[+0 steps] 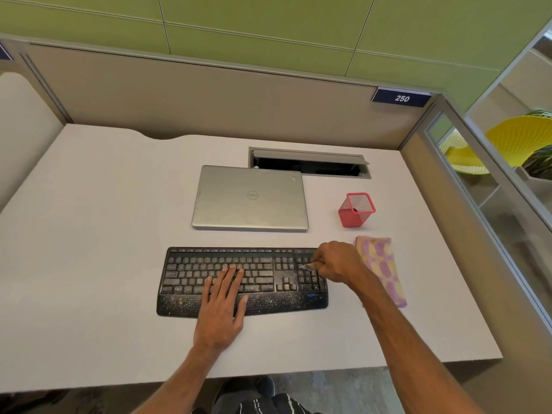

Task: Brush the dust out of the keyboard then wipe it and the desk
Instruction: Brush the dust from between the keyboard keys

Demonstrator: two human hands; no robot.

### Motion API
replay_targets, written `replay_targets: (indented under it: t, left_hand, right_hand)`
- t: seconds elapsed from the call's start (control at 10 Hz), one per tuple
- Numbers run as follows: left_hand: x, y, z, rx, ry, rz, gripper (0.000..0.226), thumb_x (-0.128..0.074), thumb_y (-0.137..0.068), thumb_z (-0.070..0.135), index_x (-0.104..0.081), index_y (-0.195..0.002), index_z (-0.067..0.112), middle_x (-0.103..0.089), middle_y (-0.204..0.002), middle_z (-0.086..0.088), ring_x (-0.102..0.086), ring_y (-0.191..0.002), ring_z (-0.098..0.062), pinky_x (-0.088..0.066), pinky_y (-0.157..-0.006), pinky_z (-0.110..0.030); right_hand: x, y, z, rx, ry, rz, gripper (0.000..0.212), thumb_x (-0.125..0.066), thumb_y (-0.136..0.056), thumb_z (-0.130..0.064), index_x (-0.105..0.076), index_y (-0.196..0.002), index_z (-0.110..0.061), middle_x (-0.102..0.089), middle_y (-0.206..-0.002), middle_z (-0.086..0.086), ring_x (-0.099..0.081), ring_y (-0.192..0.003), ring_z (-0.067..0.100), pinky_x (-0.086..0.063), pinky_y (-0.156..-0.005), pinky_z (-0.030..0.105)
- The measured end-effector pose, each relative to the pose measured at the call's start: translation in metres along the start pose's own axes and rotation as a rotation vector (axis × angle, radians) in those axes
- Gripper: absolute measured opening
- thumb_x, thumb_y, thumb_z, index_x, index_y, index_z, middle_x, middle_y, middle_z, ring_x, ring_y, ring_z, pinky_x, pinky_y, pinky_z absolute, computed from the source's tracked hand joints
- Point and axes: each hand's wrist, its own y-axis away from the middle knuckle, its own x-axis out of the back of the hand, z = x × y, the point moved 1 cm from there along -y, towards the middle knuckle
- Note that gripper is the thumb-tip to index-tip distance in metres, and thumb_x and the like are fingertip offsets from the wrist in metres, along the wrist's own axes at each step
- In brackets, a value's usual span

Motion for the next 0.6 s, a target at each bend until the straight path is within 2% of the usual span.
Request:
replay_targets:
  t: [0.1,0.2,0.3,0.4,0.5,0.6]
  left_hand:
    - [0.000,0.000,0.000,0.003,0.002,-0.005,0.069,-0.035,-0.114,0.048,-0.019,-0.176,0.023,-0.014,-0.184,-0.001,-0.007,-0.171,-0.020,-0.013,-0.136,-0.061]
    - [-0.001,0.000,0.001,-0.001,-0.008,-0.004,0.069,-0.034,-0.114,0.049,-0.018,-0.176,0.023,-0.014,-0.184,-0.002,-0.008,-0.171,-0.020,-0.014,-0.136,-0.060]
    - [0.000,0.000,0.000,0.000,-0.002,0.000,0.069,-0.034,-0.114,0.049,-0.018,-0.176,0.023,-0.015,-0.184,-0.001,-0.008,-0.171,-0.020,-0.014,-0.136,-0.060]
    - [0.001,0.000,0.000,-0.003,0.001,0.007,0.070,-0.036,-0.114,0.049,-0.018,-0.176,0.023,-0.015,-0.184,-0.001,-0.009,-0.171,-0.020,-0.014,-0.136,-0.060]
    - [0.001,0.000,0.000,-0.002,0.011,0.010,0.070,-0.036,-0.114,0.048,-0.018,-0.176,0.022,-0.015,-0.184,-0.001,-0.009,-0.171,-0.020,-0.014,-0.137,-0.060]
    - [0.000,0.000,0.000,-0.004,0.010,0.011,0.070,-0.038,-0.114,0.048,-0.019,-0.176,0.022,-0.016,-0.184,-0.002,-0.010,-0.171,-0.020,-0.014,-0.137,-0.060]
  right_hand:
    - [0.006,0.003,0.006,-0.032,-0.008,0.046,0.022,-0.065,-0.095,-0.037,-0.082,-0.108,-0.033,-0.080,-0.097,-0.008,-0.060,-0.074,0.014,-0.040,-0.060,0.025]
    - [0.007,0.004,0.014,-0.109,0.019,0.095,0.023,-0.064,-0.097,-0.041,-0.081,-0.107,-0.030,-0.078,-0.092,-0.006,-0.061,-0.073,0.015,-0.039,-0.059,0.026]
    - [0.000,0.006,0.013,-0.103,0.004,0.046,0.023,-0.066,-0.095,-0.043,-0.081,-0.108,-0.030,-0.079,-0.098,-0.008,-0.065,-0.078,0.015,-0.039,-0.060,0.025]
    - [0.001,0.007,0.008,-0.074,-0.033,0.028,0.022,-0.065,-0.094,-0.036,-0.082,-0.107,-0.035,-0.079,-0.102,-0.012,-0.067,-0.082,0.013,-0.038,-0.061,0.026]
    - [0.002,0.004,0.001,-0.119,-0.096,0.053,0.025,-0.062,-0.094,-0.033,-0.081,-0.110,-0.033,-0.079,-0.101,-0.010,-0.065,-0.078,0.014,-0.042,-0.062,0.026]
    - [-0.001,0.002,-0.009,-0.195,-0.196,0.088,0.027,-0.062,-0.090,-0.037,-0.081,-0.108,-0.030,-0.080,-0.099,-0.008,-0.070,-0.084,0.017,-0.052,-0.070,0.030]
